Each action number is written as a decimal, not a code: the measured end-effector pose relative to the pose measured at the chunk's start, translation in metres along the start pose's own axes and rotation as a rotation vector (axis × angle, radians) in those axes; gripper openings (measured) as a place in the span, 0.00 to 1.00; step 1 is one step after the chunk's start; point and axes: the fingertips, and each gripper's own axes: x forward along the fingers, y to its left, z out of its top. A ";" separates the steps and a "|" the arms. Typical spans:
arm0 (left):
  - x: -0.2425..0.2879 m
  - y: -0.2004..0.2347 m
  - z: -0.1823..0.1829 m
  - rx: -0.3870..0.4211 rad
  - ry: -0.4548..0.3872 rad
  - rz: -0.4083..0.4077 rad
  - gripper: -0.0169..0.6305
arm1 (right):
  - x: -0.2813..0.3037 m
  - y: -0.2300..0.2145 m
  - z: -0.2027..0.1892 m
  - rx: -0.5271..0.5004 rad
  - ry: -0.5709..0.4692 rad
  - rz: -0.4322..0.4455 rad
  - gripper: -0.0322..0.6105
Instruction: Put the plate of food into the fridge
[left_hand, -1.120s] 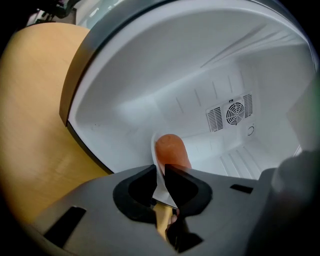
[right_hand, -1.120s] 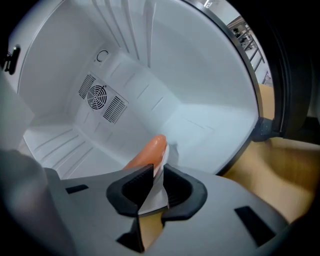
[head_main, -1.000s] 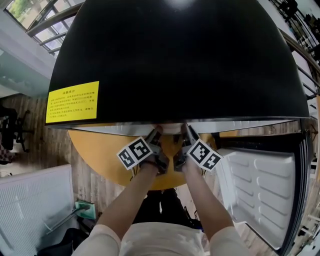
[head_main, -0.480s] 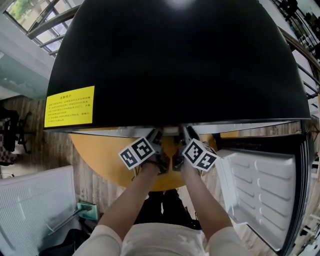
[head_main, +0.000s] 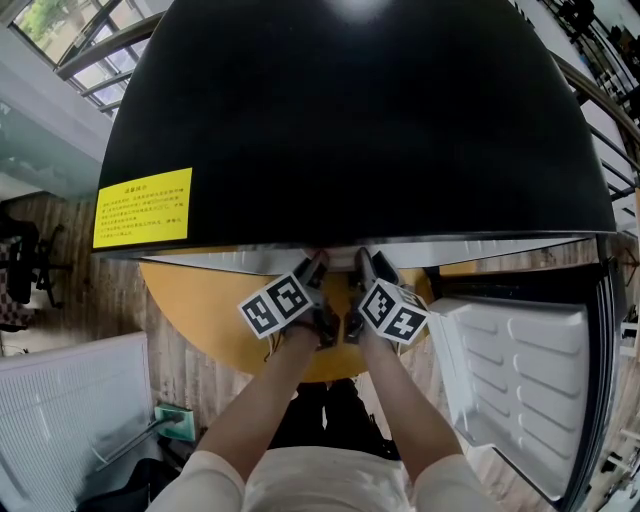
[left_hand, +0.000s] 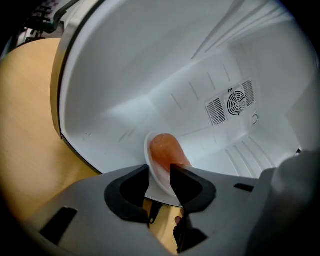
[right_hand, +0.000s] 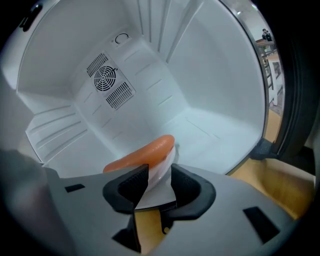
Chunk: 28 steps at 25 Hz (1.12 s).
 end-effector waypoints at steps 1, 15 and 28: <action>-0.001 0.001 0.000 0.003 0.000 0.002 0.23 | -0.002 -0.003 0.001 -0.004 -0.003 -0.015 0.26; -0.027 0.006 -0.010 0.030 -0.005 0.020 0.23 | -0.025 -0.008 -0.005 0.005 0.011 -0.017 0.26; -0.086 -0.033 -0.031 0.330 0.016 -0.035 0.06 | -0.100 0.028 -0.002 -0.120 0.008 0.087 0.11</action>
